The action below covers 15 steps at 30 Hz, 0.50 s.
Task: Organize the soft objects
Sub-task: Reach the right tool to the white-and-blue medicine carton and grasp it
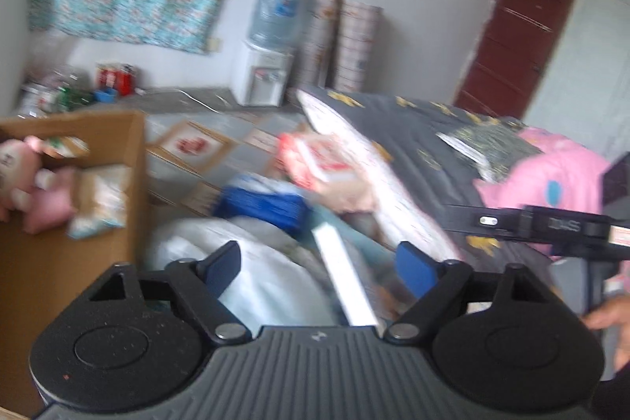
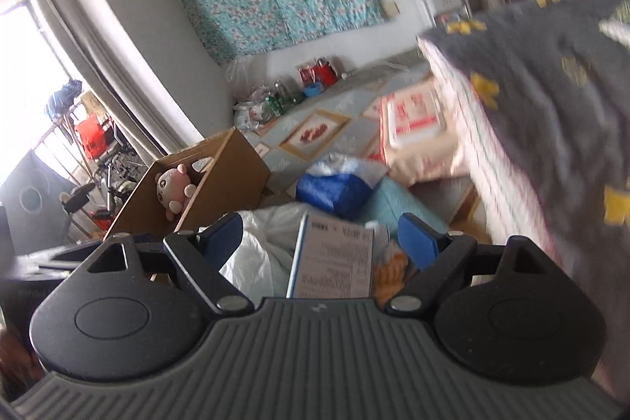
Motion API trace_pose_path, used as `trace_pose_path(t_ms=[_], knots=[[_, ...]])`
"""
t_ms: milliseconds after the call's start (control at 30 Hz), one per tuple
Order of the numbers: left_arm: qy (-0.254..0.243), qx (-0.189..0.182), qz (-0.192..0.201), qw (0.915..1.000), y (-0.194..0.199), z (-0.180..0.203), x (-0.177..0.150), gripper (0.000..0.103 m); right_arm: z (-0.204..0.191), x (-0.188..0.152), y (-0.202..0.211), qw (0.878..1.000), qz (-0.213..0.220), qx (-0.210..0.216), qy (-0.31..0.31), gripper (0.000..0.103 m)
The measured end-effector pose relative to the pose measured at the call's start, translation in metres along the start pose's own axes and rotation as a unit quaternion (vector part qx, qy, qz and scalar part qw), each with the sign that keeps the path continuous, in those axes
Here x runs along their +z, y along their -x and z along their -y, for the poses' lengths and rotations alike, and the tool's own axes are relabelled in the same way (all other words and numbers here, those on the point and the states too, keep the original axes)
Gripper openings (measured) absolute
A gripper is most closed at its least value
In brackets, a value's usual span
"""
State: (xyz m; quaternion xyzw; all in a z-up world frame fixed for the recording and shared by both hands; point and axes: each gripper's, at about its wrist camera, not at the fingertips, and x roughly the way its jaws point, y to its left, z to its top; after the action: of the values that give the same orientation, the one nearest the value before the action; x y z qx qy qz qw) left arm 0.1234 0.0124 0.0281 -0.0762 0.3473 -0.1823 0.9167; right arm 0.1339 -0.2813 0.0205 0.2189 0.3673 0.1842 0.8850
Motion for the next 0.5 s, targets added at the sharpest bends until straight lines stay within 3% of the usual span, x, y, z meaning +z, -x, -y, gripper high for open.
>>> trace_pose_path(t_ms=[100, 233, 500], knots=[[-0.016, -0.007, -0.014, 0.9997, -0.021, 0.021, -0.012, 0.063, 0.016, -0.005, -0.018, 0.999, -0.028, 0.016, -0.042, 0.083], [-0.036, -0.009, -0.055, 0.9978, -0.055, 0.038, -0.022, 0.052, 0.028, -0.006, -0.044, 0.995, -0.059, 0.024, -0.075, 0.079], [-0.028, 0.034, -0.106, 0.9934, -0.098, 0.038, -0.030, 0.032, 0.044, -0.005, -0.086, 0.989, -0.102, 0.021, -0.105, 0.074]])
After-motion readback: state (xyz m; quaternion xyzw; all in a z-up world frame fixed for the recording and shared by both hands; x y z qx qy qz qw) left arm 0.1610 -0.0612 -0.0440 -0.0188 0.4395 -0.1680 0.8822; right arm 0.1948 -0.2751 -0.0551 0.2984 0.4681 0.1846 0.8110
